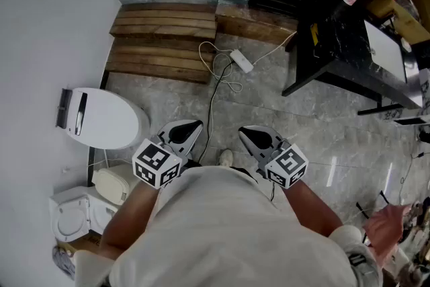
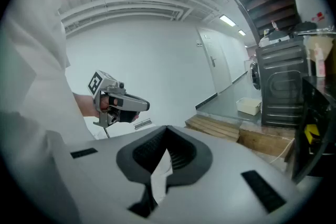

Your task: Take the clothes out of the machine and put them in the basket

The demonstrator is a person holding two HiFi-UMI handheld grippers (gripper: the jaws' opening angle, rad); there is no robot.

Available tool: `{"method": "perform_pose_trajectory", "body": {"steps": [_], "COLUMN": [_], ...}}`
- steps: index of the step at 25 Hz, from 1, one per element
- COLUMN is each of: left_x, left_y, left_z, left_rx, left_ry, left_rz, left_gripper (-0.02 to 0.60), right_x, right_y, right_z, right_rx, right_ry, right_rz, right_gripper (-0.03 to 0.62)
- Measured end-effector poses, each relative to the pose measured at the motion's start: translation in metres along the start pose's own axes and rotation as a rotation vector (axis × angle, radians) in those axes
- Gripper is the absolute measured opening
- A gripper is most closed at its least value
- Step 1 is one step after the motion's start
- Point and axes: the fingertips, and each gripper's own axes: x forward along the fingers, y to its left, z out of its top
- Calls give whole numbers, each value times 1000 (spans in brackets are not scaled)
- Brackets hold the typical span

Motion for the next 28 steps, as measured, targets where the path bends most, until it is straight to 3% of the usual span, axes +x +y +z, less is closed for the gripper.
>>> {"method": "perform_pose_trajectory", "body": {"steps": [11,17,24,25,26,28], "left_x": [-3,-12,-14,-17,-20,-26], "left_y": [2,24,93,108,123,154], "left_z": [2,-2,11,15,19,28], "left_rx": [12,-12,7,11,11,-2], "left_ry": [-5,-17,-40,-43,-51,-74], "left_rz": [49,24,-70,-81,-94,-122], "left_gripper": [-2,-2,-2,-2,-2,-2], "right_x": [12,45,118,133,148,180], "right_y": [-6,2,-24,-28,-32,-41], "right_z": [2,6,27,33,39,51], "right_rx": [-3,-51,-37,-32,-35,-55], "right_ry": [-8,5,36,32,32,45], "right_rz": [47,81,-26,-50,-72,-111], "right_gripper": [2,8,66,85,147,175]}}
